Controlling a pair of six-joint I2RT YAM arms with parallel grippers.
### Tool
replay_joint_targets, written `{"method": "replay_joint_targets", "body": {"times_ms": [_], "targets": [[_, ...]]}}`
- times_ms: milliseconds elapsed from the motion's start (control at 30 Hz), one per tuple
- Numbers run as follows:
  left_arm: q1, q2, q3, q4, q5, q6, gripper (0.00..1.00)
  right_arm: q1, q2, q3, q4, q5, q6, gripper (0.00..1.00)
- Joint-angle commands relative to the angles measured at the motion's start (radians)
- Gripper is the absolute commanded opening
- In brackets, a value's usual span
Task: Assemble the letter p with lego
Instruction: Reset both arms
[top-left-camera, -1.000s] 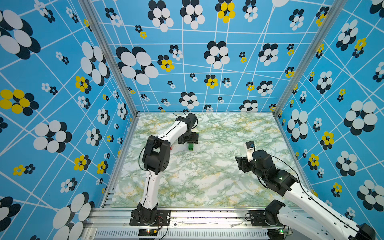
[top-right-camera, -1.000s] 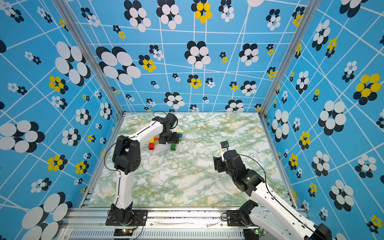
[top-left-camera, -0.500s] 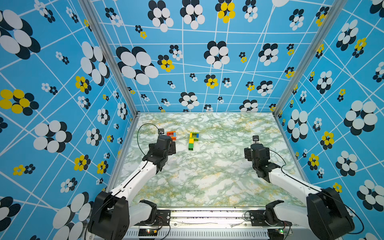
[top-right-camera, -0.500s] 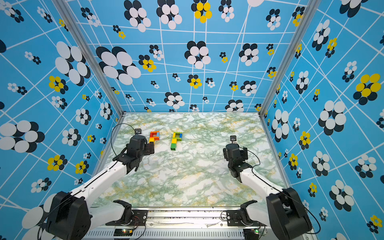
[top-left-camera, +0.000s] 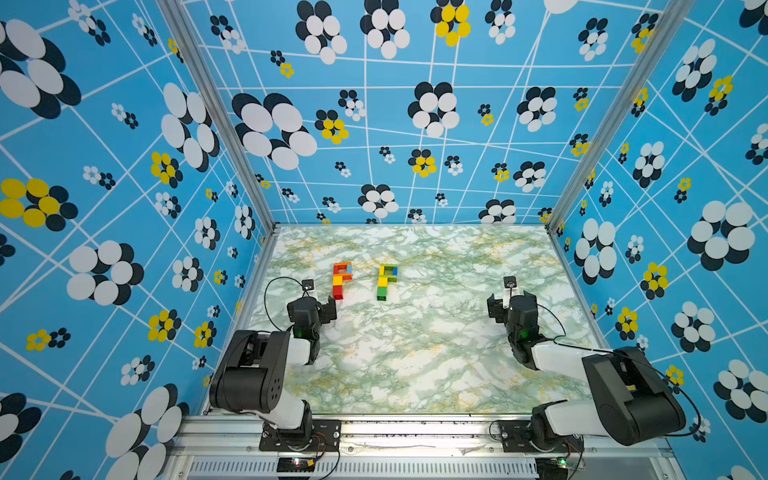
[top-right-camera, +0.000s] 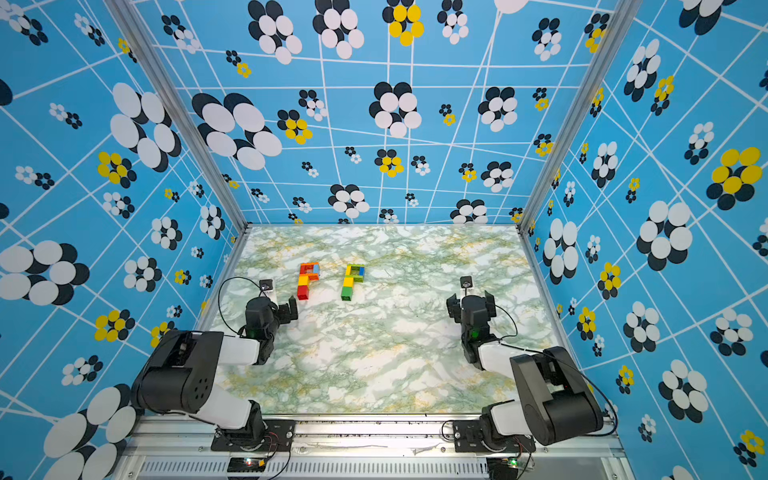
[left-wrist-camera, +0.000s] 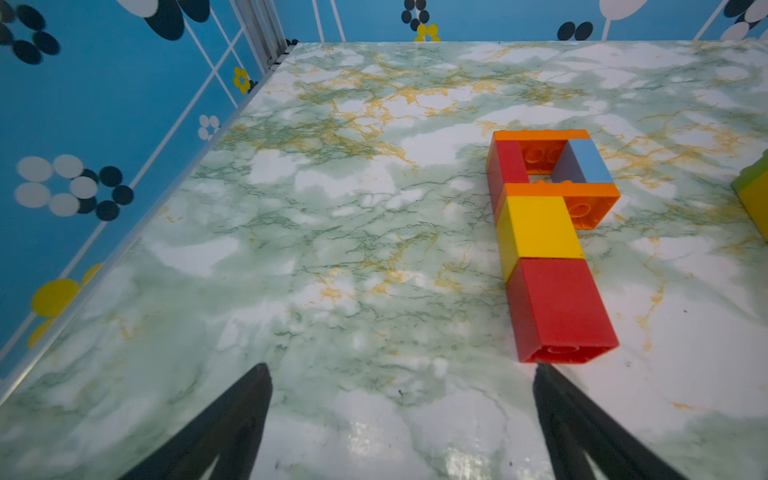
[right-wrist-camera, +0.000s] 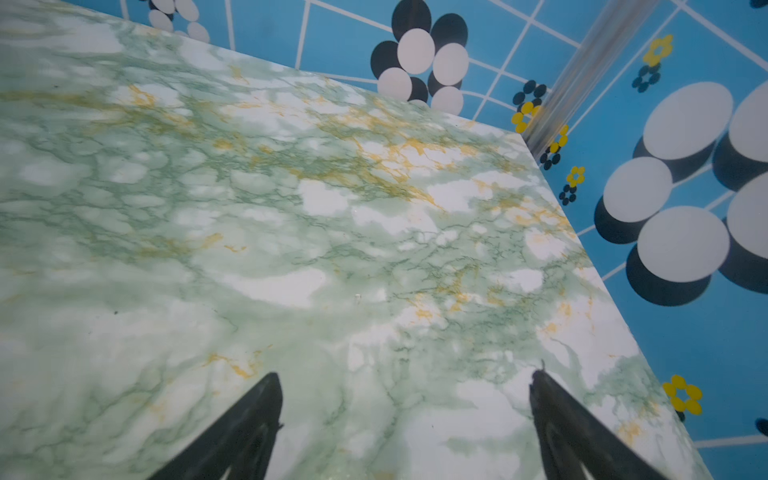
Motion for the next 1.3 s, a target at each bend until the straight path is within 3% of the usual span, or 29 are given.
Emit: {"method": "replay_joint_targets", "body": {"times_ms": [0,167,333,367,433,533,600,667,767,833,933,1033,1167,1267], "targets": [[0.004,0.007,0.052,0.089,0.131,0.034,0.99,-0.024,0.008,0.042,-0.013,-0.166,-0.028,0.95],[0.006,0.004,0.047,0.091,0.122,0.028,0.99,-0.073,-0.009,0.042,-0.030,-0.283,0.002,0.96],[0.006,0.004,0.011,0.160,0.000,-0.014,0.99,-0.157,0.036,0.014,0.088,-0.409,0.082,0.96],[0.006,0.003,0.002,0.173,-0.006,-0.017,0.99,-0.170,0.062,0.005,0.157,-0.405,0.103,0.96],[0.006,0.002,0.000,0.179,-0.009,-0.017,0.99,-0.199,0.063,0.010,0.120,-0.400,0.134,0.96],[0.005,0.003,0.001,0.177,-0.009,-0.017,0.99,-0.208,0.175,-0.032,0.344,-0.335,0.172,0.99],[0.006,0.004,0.000,0.178,-0.009,-0.017,0.99,-0.215,0.137,0.018,0.180,-0.298,0.192,0.99],[0.006,0.003,0.000,0.178,-0.011,-0.017,0.99,-0.216,0.167,0.005,0.250,-0.264,0.203,0.99],[0.005,0.003,-0.003,0.183,-0.013,-0.018,0.99,-0.203,0.161,-0.066,0.367,-0.103,0.242,0.99],[0.004,0.004,-0.012,0.201,-0.022,-0.020,0.99,-0.203,0.173,-0.114,0.479,-0.059,0.257,0.99],[0.003,0.004,-0.019,0.215,-0.022,-0.020,0.99,-0.197,0.185,-0.134,0.538,-0.131,0.226,0.99],[0.004,0.004,-0.018,0.215,-0.022,-0.020,0.99,-0.195,0.161,-0.093,0.426,-0.283,0.171,0.99],[0.004,0.004,-0.016,0.212,-0.022,-0.020,0.99,-0.193,0.159,-0.055,0.353,-0.252,0.179,0.99],[0.003,0.004,-0.010,0.198,-0.020,-0.020,0.99,-0.187,0.163,-0.066,0.381,-0.157,0.206,0.99]]}}
